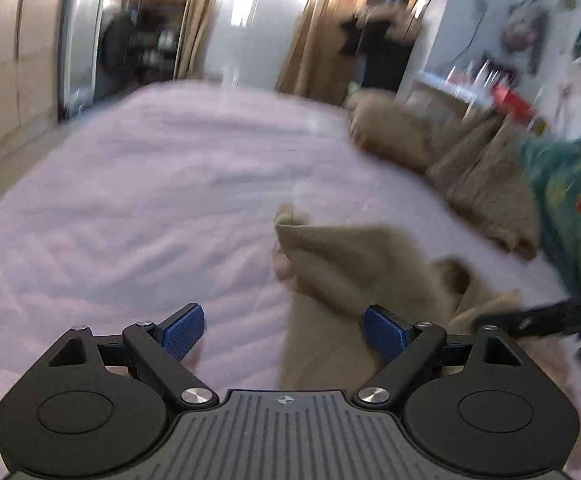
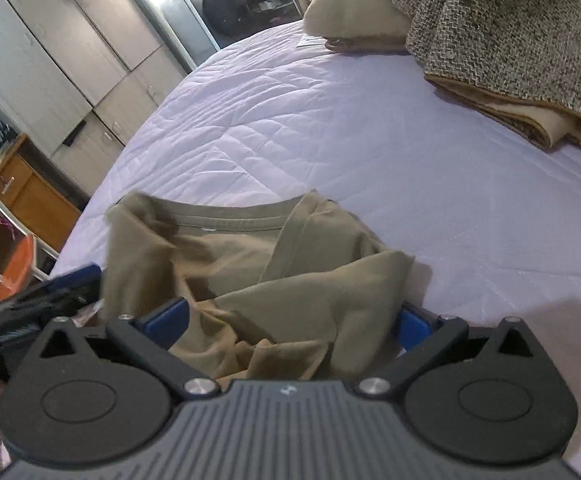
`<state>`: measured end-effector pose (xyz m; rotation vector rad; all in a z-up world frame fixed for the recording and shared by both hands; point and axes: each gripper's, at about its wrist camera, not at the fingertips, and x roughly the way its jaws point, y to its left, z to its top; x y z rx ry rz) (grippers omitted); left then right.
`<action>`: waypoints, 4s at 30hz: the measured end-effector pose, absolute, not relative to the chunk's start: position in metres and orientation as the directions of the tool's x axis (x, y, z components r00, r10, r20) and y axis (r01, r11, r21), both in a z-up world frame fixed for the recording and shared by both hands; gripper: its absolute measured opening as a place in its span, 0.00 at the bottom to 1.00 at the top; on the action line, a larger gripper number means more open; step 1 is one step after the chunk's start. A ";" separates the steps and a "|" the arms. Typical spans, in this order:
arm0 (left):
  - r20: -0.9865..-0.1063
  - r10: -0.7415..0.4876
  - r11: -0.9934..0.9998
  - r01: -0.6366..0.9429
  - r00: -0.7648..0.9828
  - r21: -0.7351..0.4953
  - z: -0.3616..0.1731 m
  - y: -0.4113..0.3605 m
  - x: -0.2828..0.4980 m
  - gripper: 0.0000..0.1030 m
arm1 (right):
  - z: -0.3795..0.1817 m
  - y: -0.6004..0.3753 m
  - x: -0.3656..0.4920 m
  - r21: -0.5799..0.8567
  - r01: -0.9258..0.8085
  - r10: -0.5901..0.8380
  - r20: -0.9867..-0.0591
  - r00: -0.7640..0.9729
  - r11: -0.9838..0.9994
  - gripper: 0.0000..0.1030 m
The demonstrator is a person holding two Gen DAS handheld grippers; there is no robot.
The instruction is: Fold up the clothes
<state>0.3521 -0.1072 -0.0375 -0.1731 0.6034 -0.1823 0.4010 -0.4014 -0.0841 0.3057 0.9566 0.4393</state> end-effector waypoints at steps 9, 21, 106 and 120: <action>-0.619 -0.063 0.989 -0.037 0.783 -0.146 -0.049 -0.127 0.368 0.86 | -0.082 -0.417 0.395 0.489 -0.179 0.507 -0.699 0.505 0.853 1.00; -0.593 -0.121 0.992 0.083 0.796 -0.091 -0.065 -0.135 0.374 0.07 | -0.087 -0.399 0.410 0.422 -0.242 0.482 -0.690 0.539 0.874 0.87; -0.771 -0.119 0.949 0.299 0.626 0.097 -0.052 -0.124 0.190 0.63 | -0.073 -0.338 0.200 0.312 -0.166 0.353 -0.824 0.443 0.936 1.00; -0.669 -0.164 0.947 0.306 0.725 0.098 -0.037 -0.125 0.179 0.07 | -0.054 -0.318 0.186 0.235 -0.248 0.337 -0.751 0.568 0.940 0.30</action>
